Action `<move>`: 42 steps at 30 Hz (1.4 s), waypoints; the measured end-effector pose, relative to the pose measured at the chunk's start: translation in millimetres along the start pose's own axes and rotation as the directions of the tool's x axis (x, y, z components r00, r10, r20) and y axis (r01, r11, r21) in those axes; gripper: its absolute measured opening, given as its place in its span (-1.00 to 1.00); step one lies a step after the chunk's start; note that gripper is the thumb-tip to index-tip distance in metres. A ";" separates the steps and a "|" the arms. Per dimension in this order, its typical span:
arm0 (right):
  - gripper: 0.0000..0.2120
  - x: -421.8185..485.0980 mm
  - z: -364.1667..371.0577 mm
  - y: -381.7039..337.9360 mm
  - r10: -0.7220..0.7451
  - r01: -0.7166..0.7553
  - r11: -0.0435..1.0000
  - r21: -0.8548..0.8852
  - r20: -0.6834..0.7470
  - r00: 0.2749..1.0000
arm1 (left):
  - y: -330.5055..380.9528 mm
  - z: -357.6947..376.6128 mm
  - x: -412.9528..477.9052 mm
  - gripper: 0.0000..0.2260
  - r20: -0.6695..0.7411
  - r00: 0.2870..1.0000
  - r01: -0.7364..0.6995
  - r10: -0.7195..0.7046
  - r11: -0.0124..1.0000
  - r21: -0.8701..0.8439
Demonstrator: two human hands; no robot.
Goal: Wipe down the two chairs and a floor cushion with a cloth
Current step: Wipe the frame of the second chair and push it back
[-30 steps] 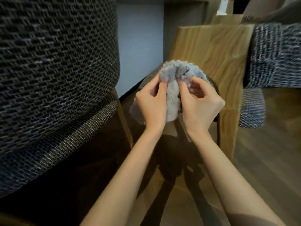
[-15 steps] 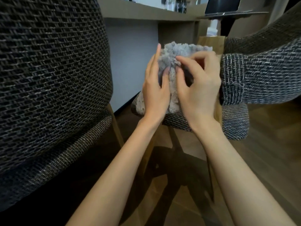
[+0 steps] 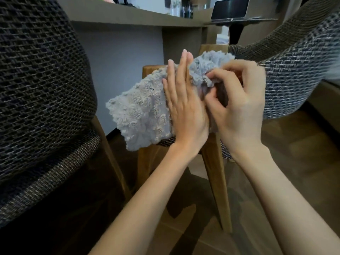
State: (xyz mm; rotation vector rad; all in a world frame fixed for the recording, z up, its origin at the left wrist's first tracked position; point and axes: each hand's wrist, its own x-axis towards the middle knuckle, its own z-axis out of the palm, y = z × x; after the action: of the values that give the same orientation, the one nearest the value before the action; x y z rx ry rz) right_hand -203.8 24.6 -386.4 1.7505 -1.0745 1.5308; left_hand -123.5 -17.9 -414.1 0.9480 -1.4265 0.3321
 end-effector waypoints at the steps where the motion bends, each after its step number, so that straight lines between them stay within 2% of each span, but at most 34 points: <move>1: -0.81 -0.8 2.2 -1.7 0.015 -0.015 1.000 0.021 -0.003 1.000 | -4.8 -3.5 1.3 -0.51 0.021 1.000 -0.015 0.015 1.000 0.008; 4: -0.71 -4.4 10.3 -8.7 -0.007 0.008 1.000 -0.014 0.071 0.997 | -27.3 -19.8 9.4 -0.55 0.029 0.999 -0.033 0.030 0.992 0.118; 8: -0.56 2.0 23.4 -15.6 -0.162 0.219 0.956 -0.195 0.268 0.950 | -47.2 -41.0 22.4 -0.58 -0.041 0.999 0.034 -0.029 0.991 0.128; 10: -0.55 11.7 33.9 -22.1 -0.166 0.226 0.956 -0.185 0.295 0.941 | -55.6 -46.0 31.0 -0.61 -0.041 0.998 0.047 -0.044 0.996 0.078; 13: -0.56 26.1 47.7 -30.9 -0.143 0.214 0.960 -0.181 0.339 0.930 | -66.9 -48.7 40.4 -0.65 -0.023 0.994 0.101 -0.103 0.991 -0.086; 17: -0.58 47.3 51.8 -41.1 -0.085 0.194 0.962 -0.193 0.465 0.881 | -67.7 -48.6 49.9 -0.82 0.024 0.959 0.277 -0.281 0.924 -0.263; 20: -0.59 64.5 48.6 -47.9 -0.027 0.140 0.979 -0.151 0.581 0.814 | -58.0 -54.0 60.6 -0.79 0.078 0.900 0.431 -0.429 0.845 -0.316; 22: -0.60 74.3 43.1 -49.3 0.006 0.113 0.984 -0.138 0.659 0.752 | -48.1 -57.8 66.5 -0.77 0.127 0.847 0.530 -0.516 0.805 -0.267; 25: -0.59 85.9 37.7 -44.8 0.007 0.102 0.990 -0.102 0.742 0.670 | -21.7 -64.9 72.5 -0.80 0.188 0.791 0.601 -0.583 0.798 -0.053; 26: -0.61 93.5 34.9 -39.8 0.014 0.082 0.992 -0.093 0.744 0.668 | -11.9 -66.7 78.3 -0.78 0.204 0.783 0.591 -0.587 0.805 0.049; 28: -0.78 91.0 27.5 -26.7 0.017 0.097 0.989 -0.110 0.743 0.669 | 2.8 -68.6 76.8 -0.71 0.273 0.796 0.471 -0.540 0.836 0.280; 29: -0.83 94.7 20.8 -19.2 0.031 0.105 0.987 -0.122 0.783 0.621 | 8.7 -67.7 80.2 -0.69 0.348 0.775 0.401 -0.528 0.836 0.375; 30: -0.84 97.5 12.1 -10.1 0.029 0.114 0.987 -0.114 0.820 0.572 | 15.8 -67.1 86.3 -0.68 0.435 0.733 0.340 -0.523 0.835 0.432; 32: -0.94 108.7 -13.7 5.2 0.011 0.117 0.990 -0.081 0.864 0.503 | 38.9 -64.8 97.1 -0.69 0.607 0.624 0.253 -0.493 0.862 0.440; 34: -0.79 125.0 -38.6 19.5 0.052 0.105 0.988 -0.110 0.893 0.447 | 67.1 -59.3 107.2 -0.63 0.714 0.565 0.181 -0.414 0.906 0.382; 35: -0.79 134.1 -49.0 25.9 0.087 0.101 0.985 -0.141 0.904 0.418 | 81.9 -54.8 112.5 -0.60 0.754 0.511 0.224 -0.412 0.911 0.346; 36: -0.82 141.6 -57.7 33.7 0.109 0.111 0.980 -0.163 0.915 0.389 | 95.7 -49.0 119.4 -0.60 0.798 0.419 0.321 -0.432 0.893 0.315; 38: -0.87 159.2 -74.8 46.6 0.201 0.110 0.967 -0.230 0.953 0.225 | 117.2 -35.3 129.9 -0.61 0.867 0.218 0.494 -0.447 0.817 0.297; 39: -0.86 167.9 -81.5 53.4 0.251 0.104 0.958 -0.265 0.959 0.135 | 126.4 -29.6 137.5 -0.60 0.887 0.136 0.529 -0.441 0.790 0.311; 40: -0.82 176.5 -88.9 59.2 0.279 0.088 0.954 -0.286 0.957 0.086 | 135.8 -25.3 147.1 -0.59 0.907 0.058 0.550 -0.417 0.772 0.320; 42: -0.76 192.5 -104.1 66.2 0.340 0.024 0.939 -0.342 0.938 0.060 | 156.8 -20.0 172.7 -0.59 0.934 -0.049 0.631 -0.353 0.714 0.303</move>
State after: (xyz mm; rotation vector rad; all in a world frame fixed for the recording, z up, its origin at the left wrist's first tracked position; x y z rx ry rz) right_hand -310.5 39.2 -184.7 2.4972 -2.0364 -0.1806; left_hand -191.0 34.7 -196.2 1.5275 -2.0047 -1.3372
